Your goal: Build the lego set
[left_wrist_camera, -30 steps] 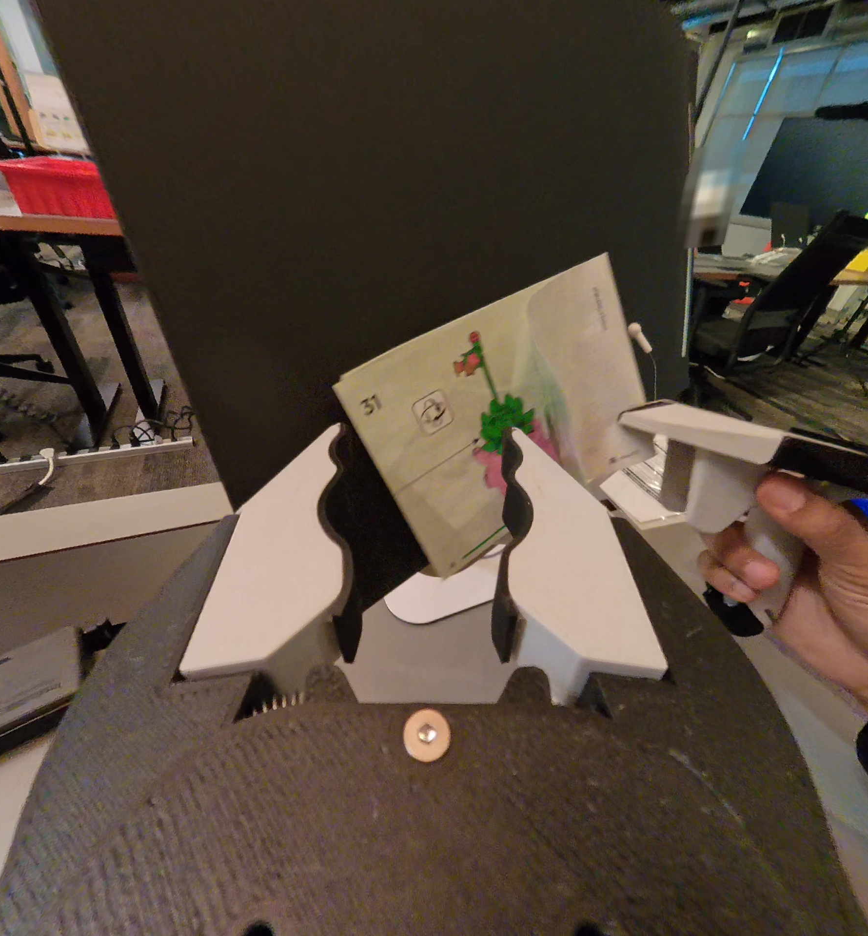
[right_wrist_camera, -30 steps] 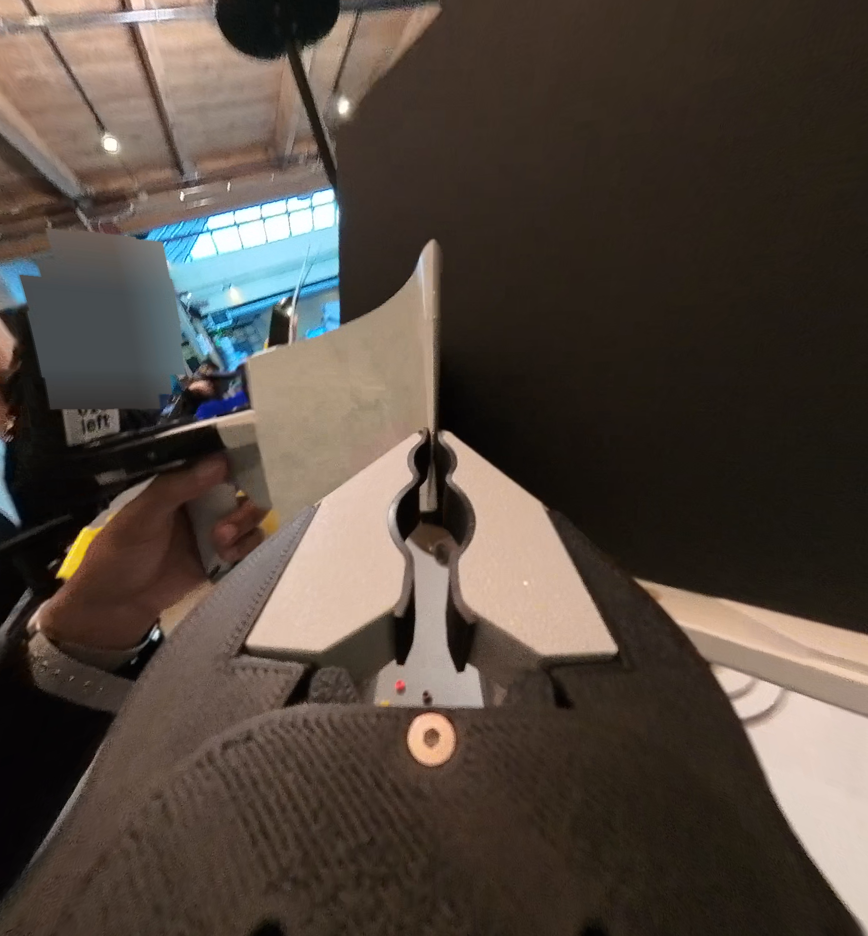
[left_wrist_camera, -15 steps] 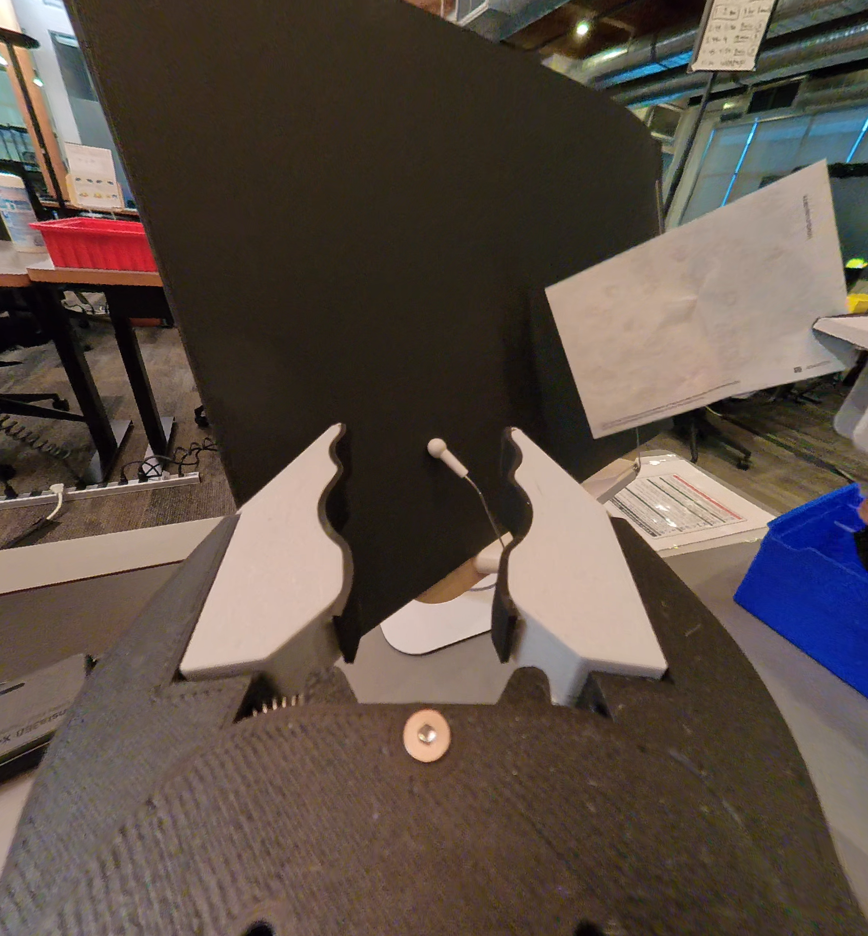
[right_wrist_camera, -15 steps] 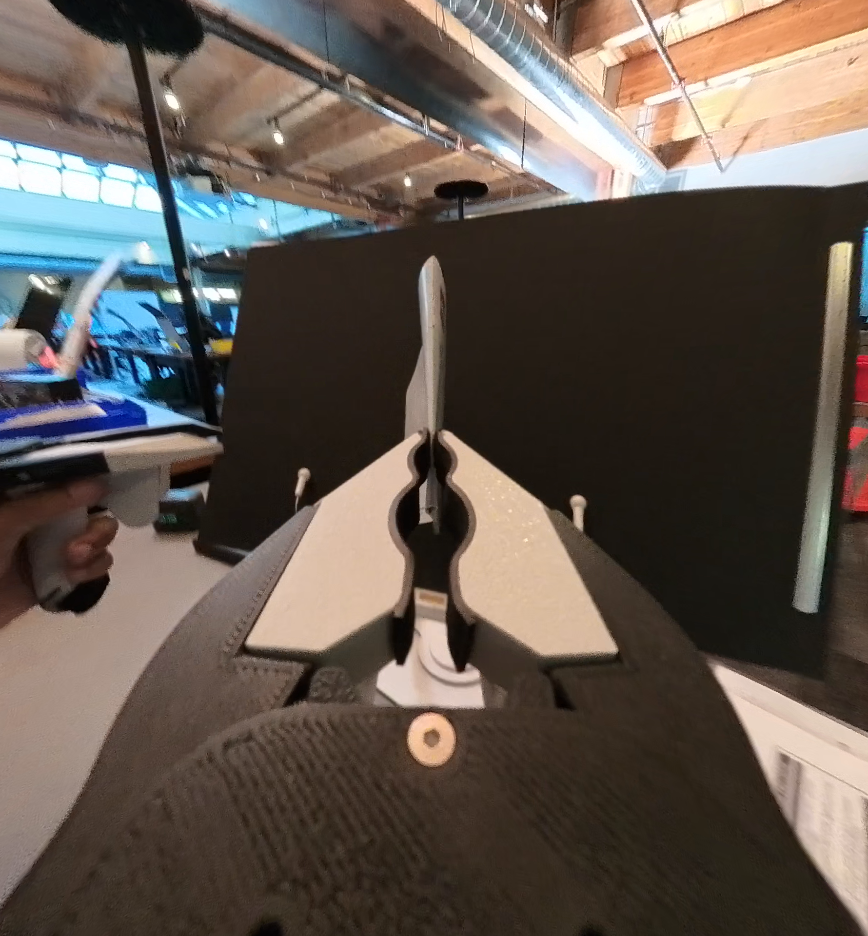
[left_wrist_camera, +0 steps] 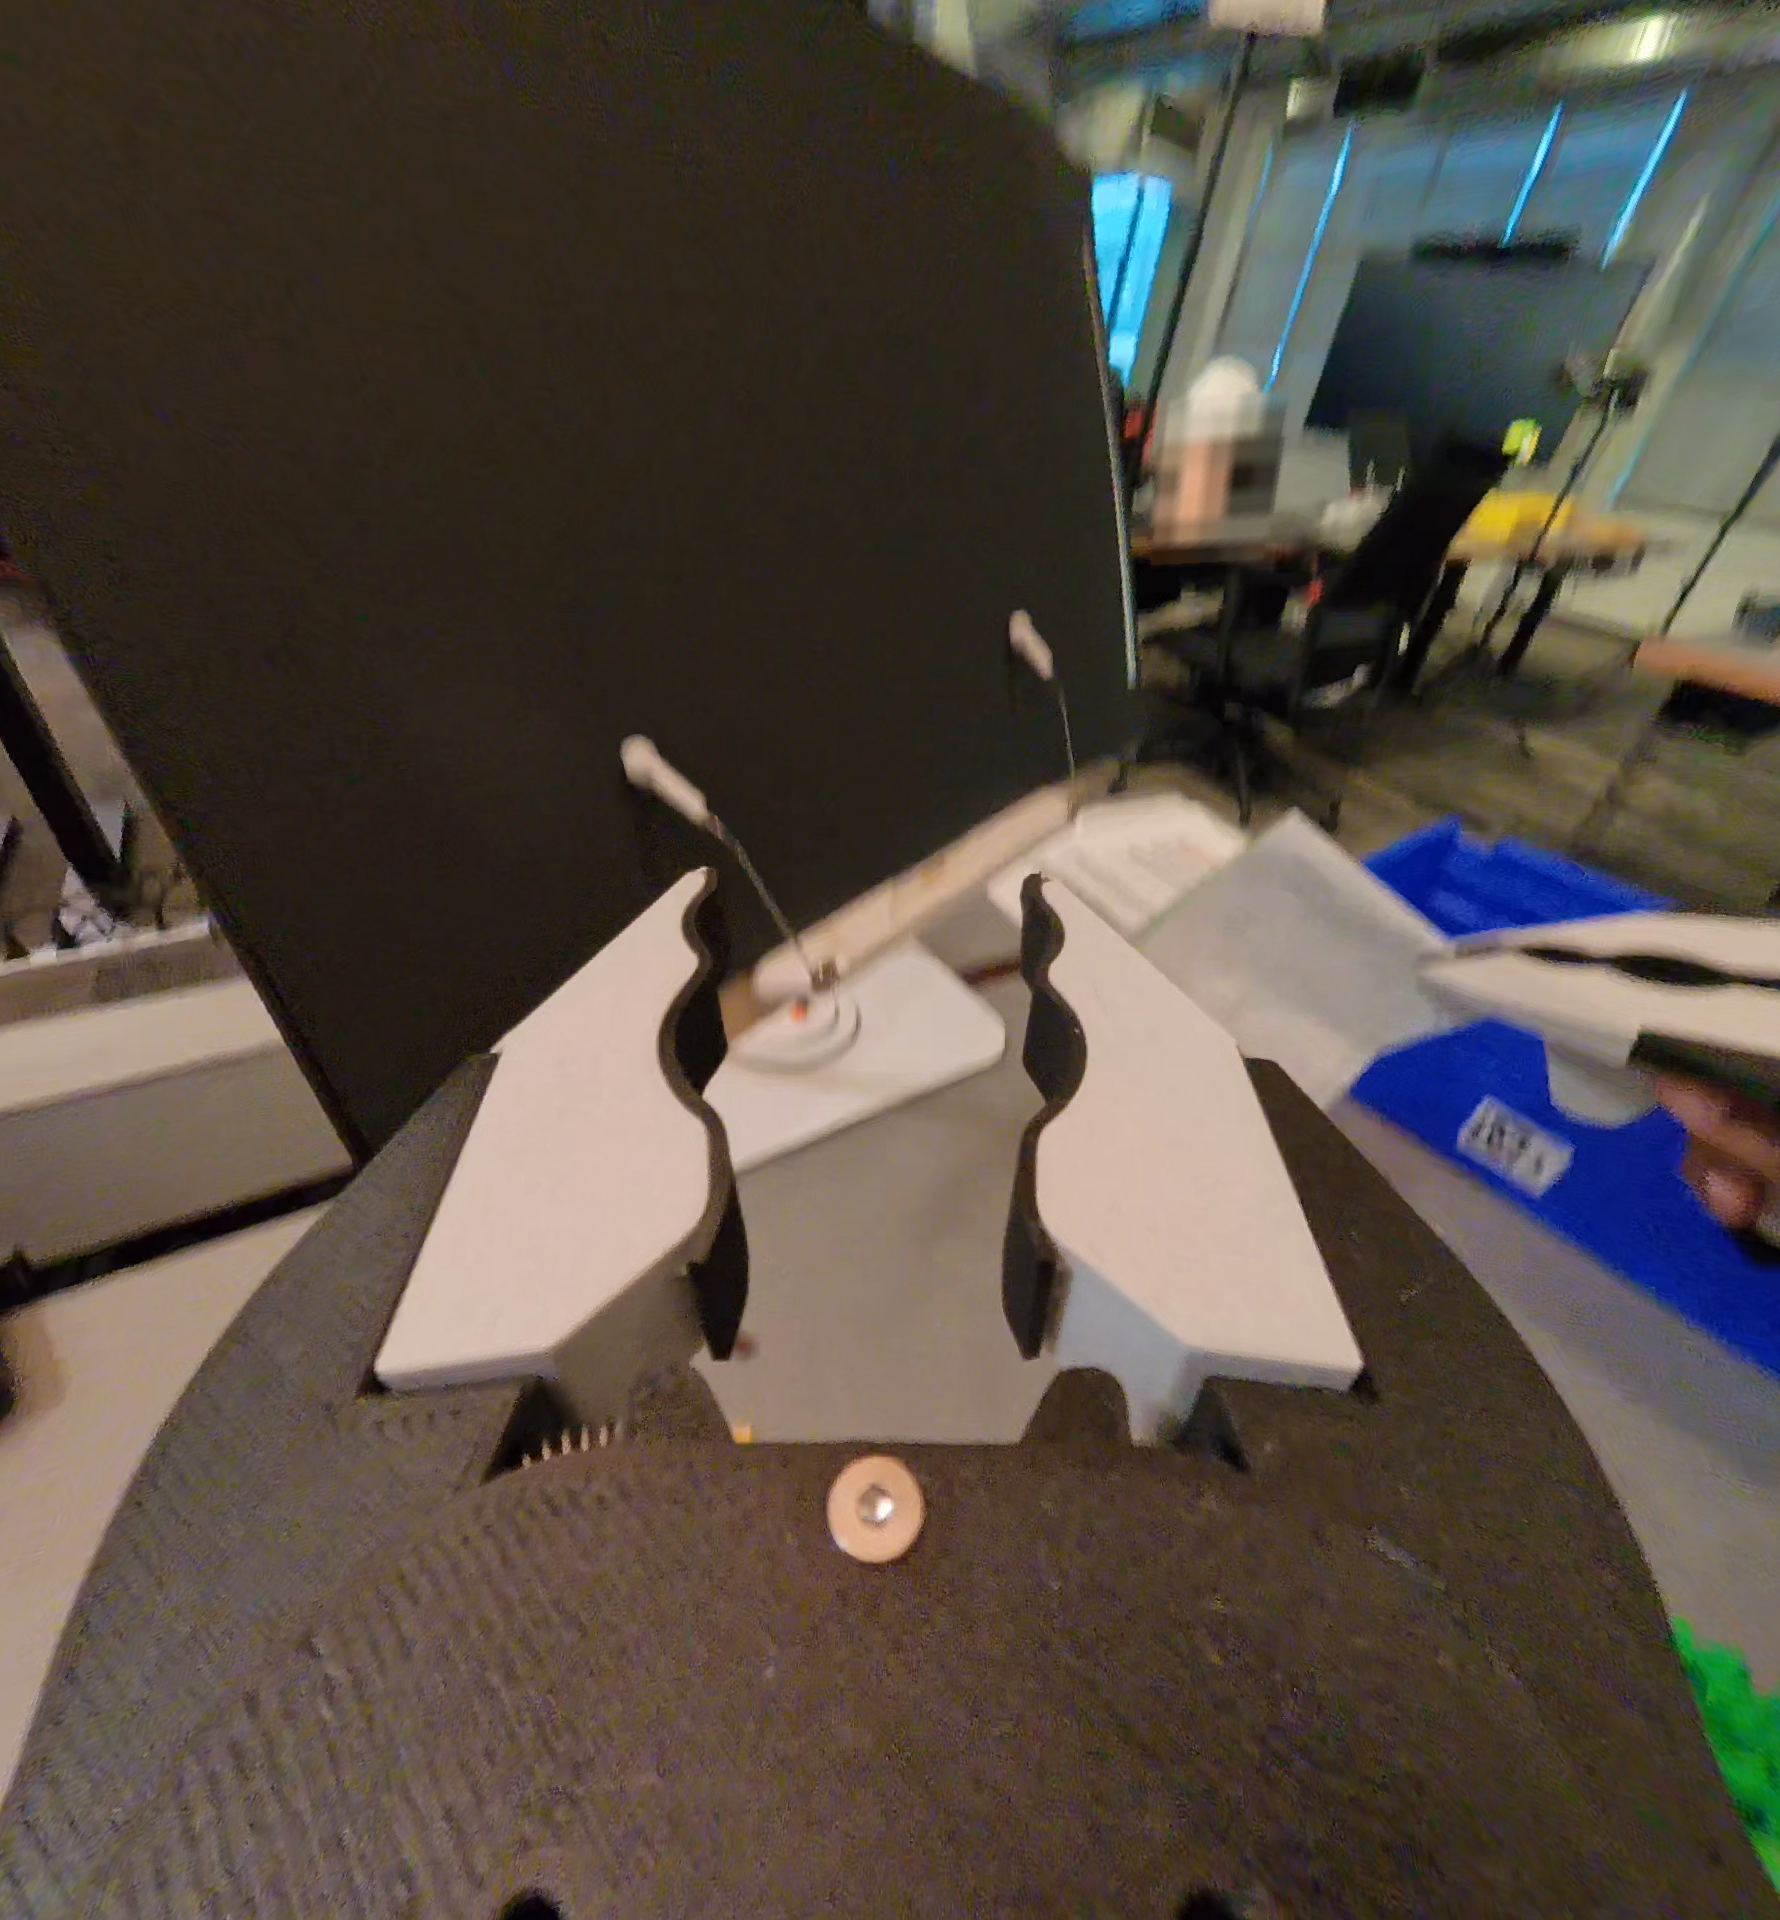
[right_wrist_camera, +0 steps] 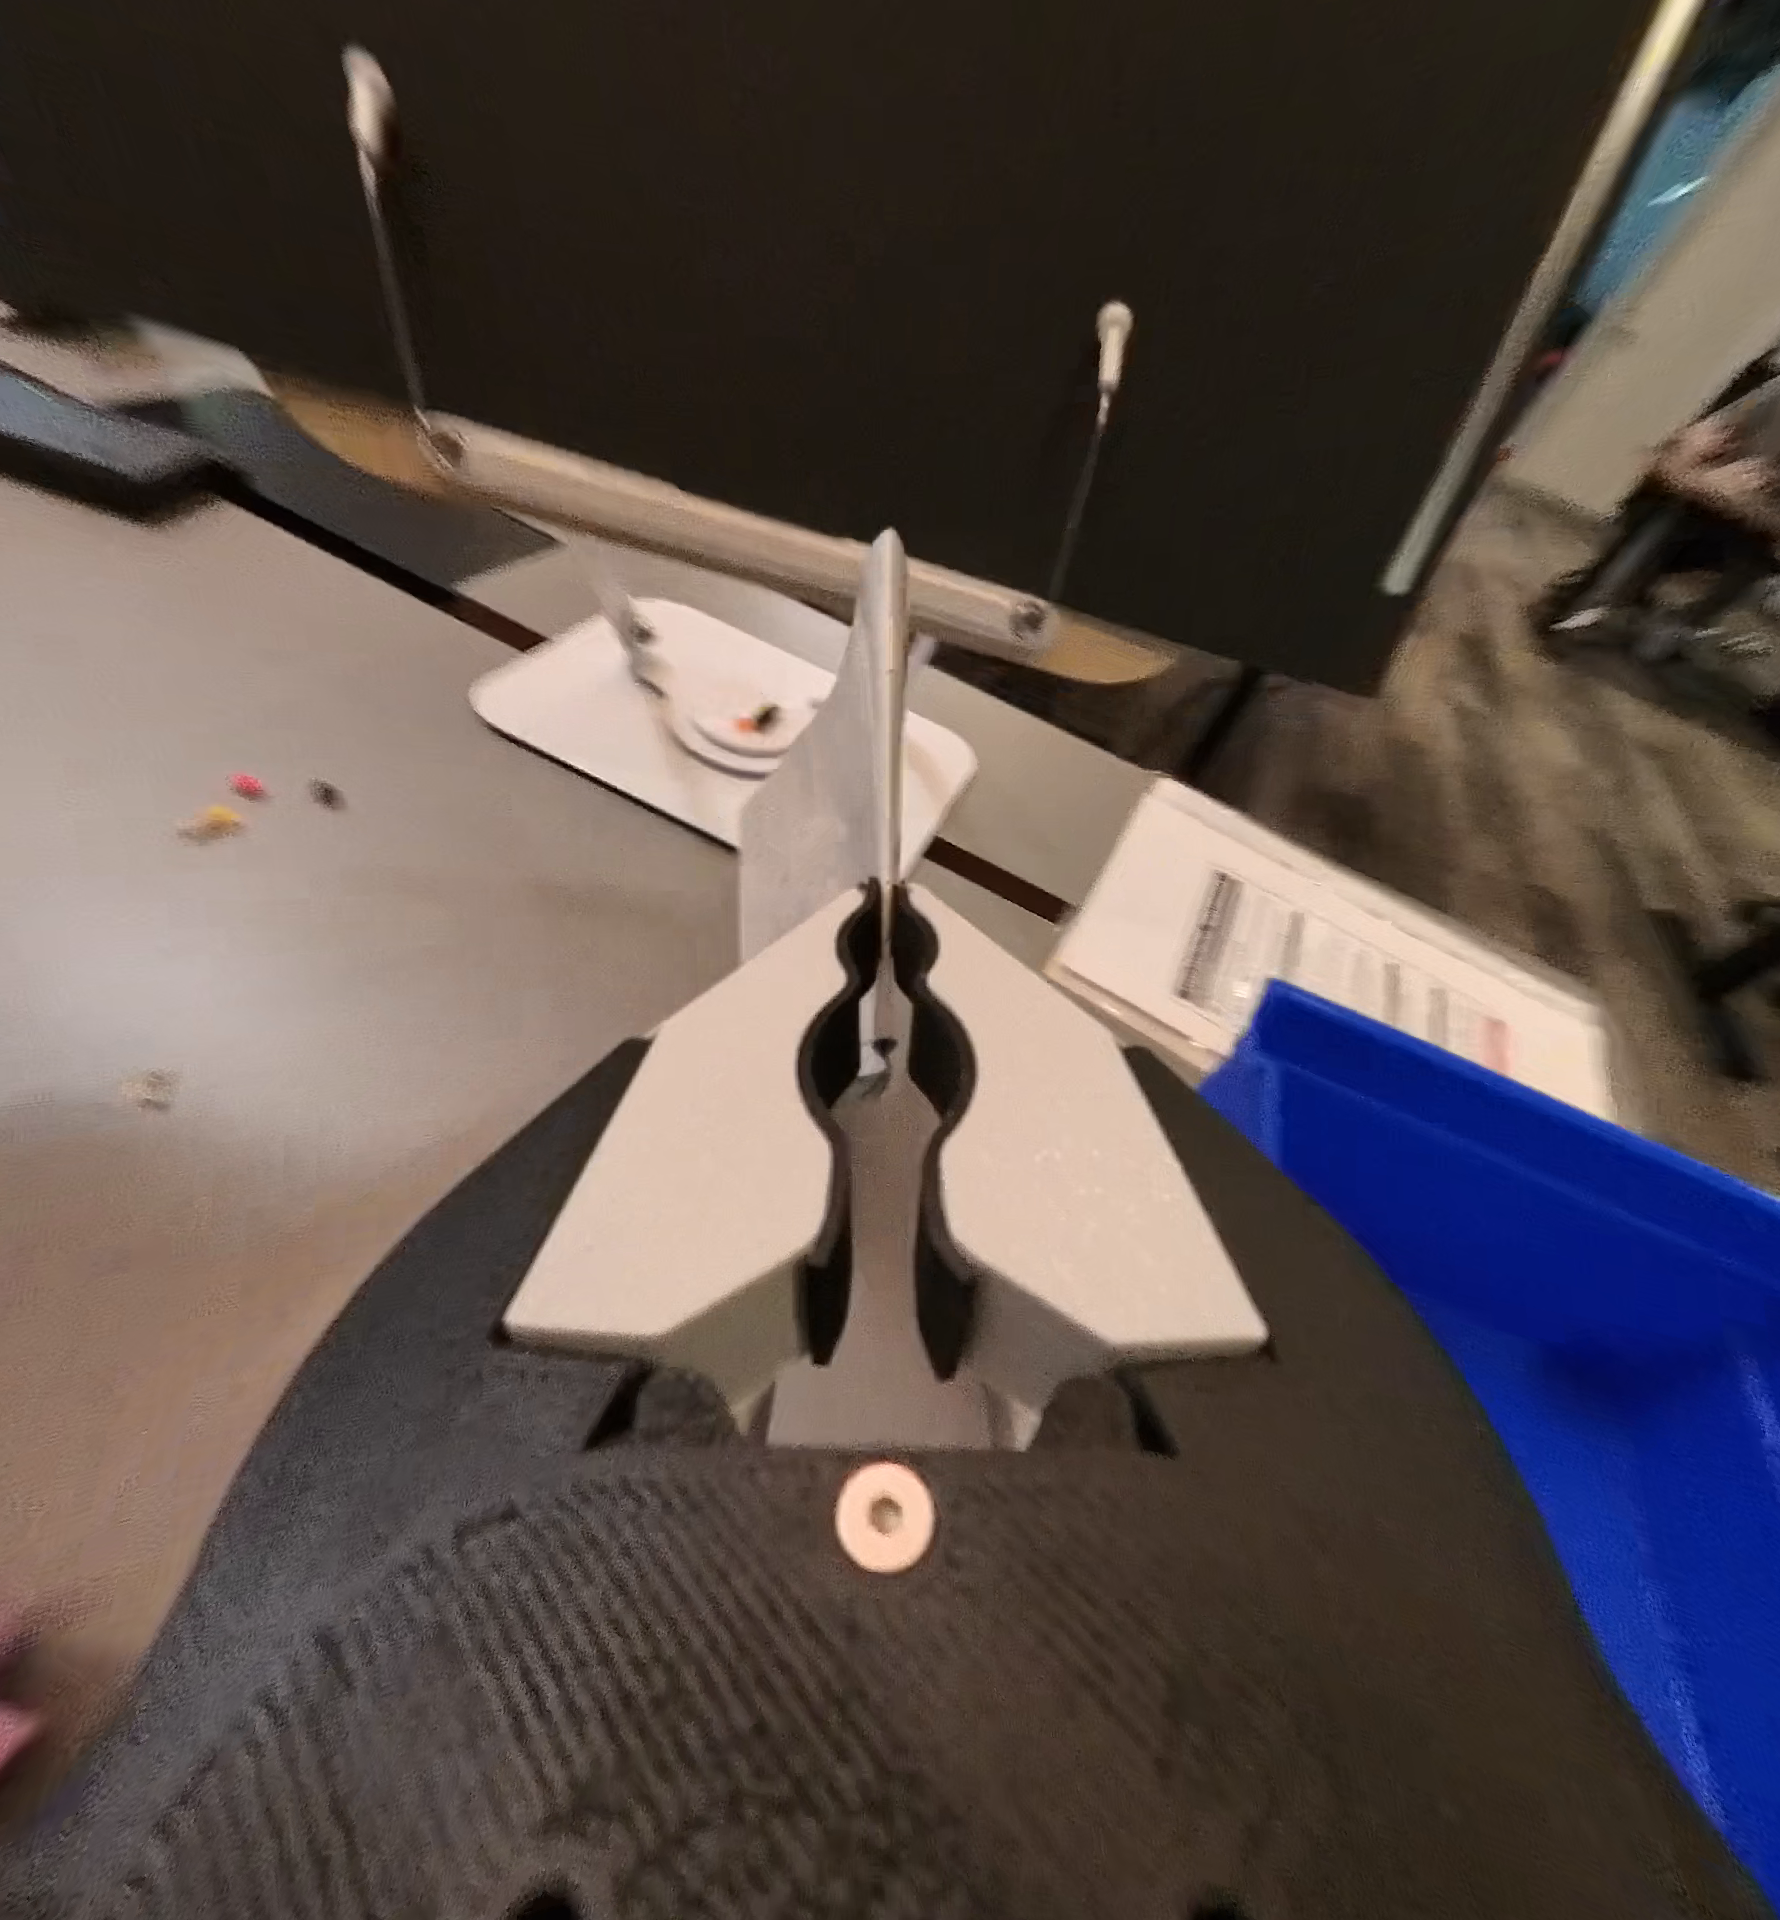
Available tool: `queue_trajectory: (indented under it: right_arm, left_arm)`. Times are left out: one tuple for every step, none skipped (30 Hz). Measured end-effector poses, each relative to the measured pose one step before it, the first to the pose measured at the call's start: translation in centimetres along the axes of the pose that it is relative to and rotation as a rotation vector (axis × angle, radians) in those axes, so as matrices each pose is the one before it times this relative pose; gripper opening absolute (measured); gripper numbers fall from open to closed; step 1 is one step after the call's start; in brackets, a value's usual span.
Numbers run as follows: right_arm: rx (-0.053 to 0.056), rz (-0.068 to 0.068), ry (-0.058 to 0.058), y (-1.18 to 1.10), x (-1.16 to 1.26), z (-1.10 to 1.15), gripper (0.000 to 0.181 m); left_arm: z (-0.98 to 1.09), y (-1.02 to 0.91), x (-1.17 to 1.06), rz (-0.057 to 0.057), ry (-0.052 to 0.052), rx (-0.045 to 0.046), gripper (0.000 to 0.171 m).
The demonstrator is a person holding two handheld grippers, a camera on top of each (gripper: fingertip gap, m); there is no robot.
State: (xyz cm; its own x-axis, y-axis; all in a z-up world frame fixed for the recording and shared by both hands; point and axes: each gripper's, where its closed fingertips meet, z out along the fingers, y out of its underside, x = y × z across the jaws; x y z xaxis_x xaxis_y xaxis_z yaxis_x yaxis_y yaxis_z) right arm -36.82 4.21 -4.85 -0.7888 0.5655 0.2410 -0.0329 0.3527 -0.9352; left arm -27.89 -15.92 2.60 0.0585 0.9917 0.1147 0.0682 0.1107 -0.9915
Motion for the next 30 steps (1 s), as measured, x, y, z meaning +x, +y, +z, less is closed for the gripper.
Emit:
queue_trajectory:
  right_arm:
    - [0.0013, -0.0575, 0.0563, 0.912, 0.040, 0.097, 0.000]
    - [-0.0035, -0.0693, 0.0447, 0.900, -0.359, 0.275, 0.000]
    - [-0.0175, -0.0730, 0.0125, 0.898, -1.004, 0.486, 0.000]
    - [-0.0323, -0.0708, -0.0408, 0.748, -1.819, 0.641, 0.000]
    - [-0.0406, -0.0617, -0.0667, 0.610, -2.133, 0.750, 0.000]
    - [-0.0510, -0.0399, -0.0709, 0.720, -2.068, 0.844, 0.000]
    - [-0.0527, -0.0126, -0.0899, 0.734, -2.164, 0.867, 0.002]
    - [-0.0300, 0.0131, -0.0968, 0.377, -2.001, 0.747, 0.007]
    - [-0.0030, 0.0297, -0.0768, -0.003, -1.436, 0.519, 0.013]
    - [0.0139, 0.0364, -0.0563, -0.190, -0.861, 0.228, 0.022]
    - [0.0230, 0.0425, -0.0394, -0.266, -0.379, -0.023, 0.028]
    - [0.0268, 0.0481, -0.0233, -0.275, 0.082, -0.238, 0.028]
    - [0.0294, 0.0518, -0.0135, -0.303, 0.386, -0.423, 0.028]
    - [0.0353, 0.0545, -0.0145, -0.411, 0.467, -0.554, 0.028]
    - [0.0424, 0.0551, -0.0222, -0.545, 0.381, -0.606, 0.029]
    - [0.0467, 0.0532, -0.0271, -0.600, 0.280, -0.622, 0.030]
    - [0.0491, 0.0519, -0.0249, -0.641, 0.262, -0.608, 0.030]
    - [0.0510, 0.0512, -0.0218, -0.632, 0.271, -0.564, 0.029]
    - [0.0509, 0.0512, -0.0223, -0.631, 0.217, -0.484, 0.028]
    - [0.0476, 0.0508, -0.0240, -0.580, 0.161, -0.409, 0.028]
    - [0.0426, 0.0476, -0.0239, -0.497, 0.107, -0.309, 0.028]
    - [0.0343, 0.0410, -0.0214, -0.352, 0.096, -0.239, 0.026]
    - [0.0232, 0.0282, -0.0175, -0.183, 0.082, -0.157, 0.025]
    - [0.0087, 0.0113, -0.0101, 0.029, 0.101, -0.035, 0.025]
    - [-0.0079, -0.0049, 0.0023, 0.281, 0.176, 0.084, 0.024]
    - [-0.0209, -0.0185, 0.0139, 0.477, 0.252, 0.172, 0.024]
    - [-0.0276, -0.0270, 0.0183, 0.583, 0.226, 0.263, 0.023]
    - [-0.0292, -0.0255, 0.0165, 0.579, 0.133, 0.305, 0.023]
    - [-0.0273, -0.0185, 0.0046, 0.421, -0.089, 0.290, 0.023]
    - [-0.0196, -0.0161, 0.0000, 0.255, -0.190, 0.216, 0.022]
  left_arm:
    - [0.033, 2.243, -0.025, 0.0187, -0.0066, -0.07263, 0.052]
    - [0.175, 2.496, -0.367, 0.0210, -0.0206, -0.07626, 0.051]
    - [0.313, 2.502, -0.522, 0.0189, -0.0232, -0.06376, 0.050]
    - [0.377, 2.452, -0.530, 0.0066, -0.0180, -0.05633, 0.049]
    - [0.326, 2.226, -0.418, -0.0084, -0.0078, -0.04626, 0.048]
    - [0.195, 1.803, -0.317, -0.0265, 0.0003, -0.02722, 0.048]
    - [0.048, 1.311, -0.171, -0.0374, 0.0108, -0.00464, 0.047]
    - [-0.077, 0.898, -0.042, -0.0394, 0.0186, 0.00823, 0.045]
    - [-0.148, 0.472, 0.064, -0.0372, 0.0231, 0.00595, 0.043]
    - [-0.184, 0.031, 0.333, -0.0263, 0.0369, 0.00190, 0.044]
    - [-0.215, -0.194, 0.383, -0.0115, 0.0363, 0.00903, 0.043]
    - [-0.174, -0.217, 0.073, -0.0062, 0.0132, 0.01350, 0.041]
    - [-0.105, -0.141, -0.040, -0.0045, 0.0017, 0.00855, 0.040]
    - [-0.038, -0.051, 0.172, -0.0013, 0.0127, 0.00039, 0.040]
    - [0.004, -0.006, 0.326, 0.0011, 0.0187, 0.00031, 0.040]
    - [0.057, -0.004, 0.385, 0.0035, 0.0178, 0.00379, 0.039]
    - [0.098, 0.029, 0.385, 0.0069, 0.0146, 0.00351, 0.039]
    - [0.147, 0.085, 0.408, 0.0107, 0.0140, -0.00123, 0.039]
    - [0.172, 0.109, 0.450, 0.0154, 0.0155, -0.00455, 0.039]
    - [0.161, 0.118, 0.401, 0.0193, 0.0109, -0.00529, 0.039]
    - [0.143, 0.085, 0.298, 0.0212, 0.0033, -0.00310, 0.038]
    - [0.121, 0.054, 0.299, 0.0227, 0.0027, -0.00113, 0.038]
    - [0.104, -0.001, 0.326, 0.0214, 0.0039, 0.00147, 0.037]
    - [0.076, -0.044, 0.340, 0.0190, 0.0050, 0.00307, 0.036]
    - [0.047, -0.090, 0.324, 0.0163, 0.0047, 0.00402, 0.036]
    - [0.017, -0.135, 0.342, 0.0153, 0.0060, 0.00634, 0.036]
    - [0.008, -0.167, 0.359, 0.0147, 0.0087, 0.00855, 0.036]
    - [-0.015, -0.215, 0.441, 0.0136, 0.0153, 0.01080, 0.036]
    - [0.002, -0.269, 0.674, 0.0148, 0.0307, 0.01488, 0.036]
    - [0.018, -0.300, 1.048, 0.0180, 0.0543, 0.01736, 0.037]
